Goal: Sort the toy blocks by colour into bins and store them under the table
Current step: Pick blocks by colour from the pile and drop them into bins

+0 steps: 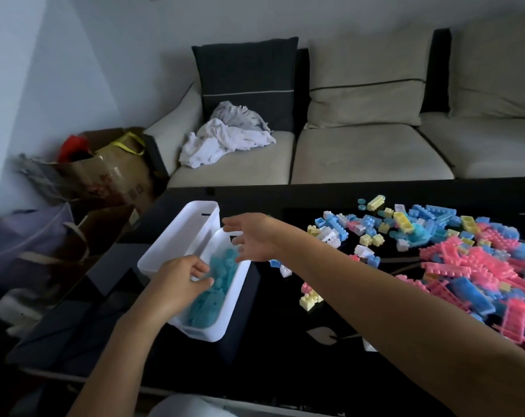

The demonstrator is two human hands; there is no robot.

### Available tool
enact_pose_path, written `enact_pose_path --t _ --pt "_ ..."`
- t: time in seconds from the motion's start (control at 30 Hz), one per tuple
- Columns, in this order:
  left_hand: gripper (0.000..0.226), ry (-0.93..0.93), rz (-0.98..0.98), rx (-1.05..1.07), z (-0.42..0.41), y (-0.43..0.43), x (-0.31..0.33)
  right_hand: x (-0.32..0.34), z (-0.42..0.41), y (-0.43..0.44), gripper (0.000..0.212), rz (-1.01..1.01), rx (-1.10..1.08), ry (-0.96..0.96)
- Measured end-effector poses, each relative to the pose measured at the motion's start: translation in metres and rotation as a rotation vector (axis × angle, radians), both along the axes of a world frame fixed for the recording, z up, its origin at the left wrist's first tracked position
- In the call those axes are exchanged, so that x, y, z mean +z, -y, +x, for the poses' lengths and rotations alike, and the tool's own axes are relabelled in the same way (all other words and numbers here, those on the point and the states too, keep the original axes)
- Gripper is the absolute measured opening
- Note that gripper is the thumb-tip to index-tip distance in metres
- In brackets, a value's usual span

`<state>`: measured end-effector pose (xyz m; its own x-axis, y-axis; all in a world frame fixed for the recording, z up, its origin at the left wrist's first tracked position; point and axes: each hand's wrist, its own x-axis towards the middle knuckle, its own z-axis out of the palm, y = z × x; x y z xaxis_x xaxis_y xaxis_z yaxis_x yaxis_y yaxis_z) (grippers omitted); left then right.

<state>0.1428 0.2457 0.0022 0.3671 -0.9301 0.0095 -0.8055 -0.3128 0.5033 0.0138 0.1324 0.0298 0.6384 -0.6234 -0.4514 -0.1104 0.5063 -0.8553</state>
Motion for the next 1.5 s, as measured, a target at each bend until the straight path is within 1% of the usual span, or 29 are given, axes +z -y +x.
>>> enact_pose_path --t 0.13,0.2,0.27,0.33,0.4,0.53,0.6,0.63,0.7,0.8,0.9,0.97,1.0,1.03,1.1,1.17,1.23,1.33,1.37,1.43,1.5 --pt "0.009 0.03 -0.068 -0.023 -0.012 0.009 0.007 0.003 -0.024 0.007 0.034 -0.124 0.045 -0.014" --pt "0.007 0.028 -0.127 -0.077 -0.025 0.016 0.011 0.008 -0.048 0.008 0.03 -0.185 0.027 0.0" --pt "0.007 0.008 -0.201 -0.138 -0.046 0.024 0.015 0.016 -0.079 0.009 0.025 -0.292 0.044 -0.031" --pt "0.005 -0.011 -0.275 -0.236 -0.07 0.031 0.018 0.021 -0.114 0.011 0.022 -0.432 0.056 -0.136" --pt "0.007 -0.035 -0.313 -0.37 -0.1 0.042 0.017 0.022 -0.156 0.012 0.02 -0.566 0.024 -0.257" --pt "0.013 -0.069 -0.274 -0.638 -0.164 0.058 0.004 0.009 -0.239 0.009 0.016 -0.733 0.007 -0.507" --pt "0.017 -0.101 -0.213 -0.774 -0.194 0.061 -0.008 0.0 -0.276 0.006 0.01 -0.805 0.065 -0.658" --pt "0.02 -0.109 -0.181 -0.833 -0.208 0.062 -0.014 -0.003 -0.292 0.003 0.006 -0.833 0.103 -0.733" --pt "0.026 -0.106 -0.124 -0.926 -0.233 0.067 -0.028 -0.006 -0.32 -0.004 0.009 -0.85 0.129 -0.825" --pt "0.035 -0.103 -0.1 -1.021 -0.263 0.071 -0.045 -0.011 -0.346 -0.024 0.014 -0.881 0.096 -0.945" --pt "0.048 -0.006 -0.125 -1.123 -0.284 0.071 -0.059 -0.025 -0.353 -0.056 0.016 -0.858 0.126 -1.014" --pt "0.054 0.09 -0.103 -1.149 -0.29 0.073 -0.063 -0.04 -0.349 -0.073 0.02 -0.829 0.133 -1.05" --pt "0.055 0.141 -0.099 -1.15 -0.289 0.074 -0.065 -0.049 -0.347 -0.079 0.022 -0.847 0.114 -1.079" --pt "0.054 0.174 -0.105 -1.145 -0.288 0.075 -0.067 -0.058 -0.344 -0.082 0.025 -0.884 0.084 -1.11" --pt "0.05 0.177 -0.109 -1.112 -0.28 0.079 -0.07 -0.075 -0.337 -0.084 0.03 -0.97 0.008 -1.14" --pt "0.046 0.171 -0.093 -1.065 -0.269 0.082 -0.07 -0.086 -0.33 -0.082 0.027 -1.033 -0.036 -1.085" --pt "0.044 0.199 -0.078 -1.018 -0.257 0.086 -0.067 -0.089 -0.32 -0.079 0.022 -1.089 -0.023 -1.014" --pt "0.041 0.316 -0.059 -0.955 -0.242 0.094 -0.057 -0.083 -0.313 -0.066 0.022 -1.143 0.047 -0.977" --pt "0.041 0.333 -0.06 -0.939 -0.239 0.098 -0.054 -0.077 -0.313 -0.06 0.022 -1.136 0.064 -0.966" --pt "0.041 0.292 -0.07 -0.918 -0.239 0.104 -0.048 -0.062 -0.322 -0.048 0.02 -1.074 0.033 -0.92" --pt "0.041 0.227 -0.11 -0.921 -0.251 0.109 -0.042 -0.047 -0.339 -0.035 0.017 -1.015 -0.122 -0.869"
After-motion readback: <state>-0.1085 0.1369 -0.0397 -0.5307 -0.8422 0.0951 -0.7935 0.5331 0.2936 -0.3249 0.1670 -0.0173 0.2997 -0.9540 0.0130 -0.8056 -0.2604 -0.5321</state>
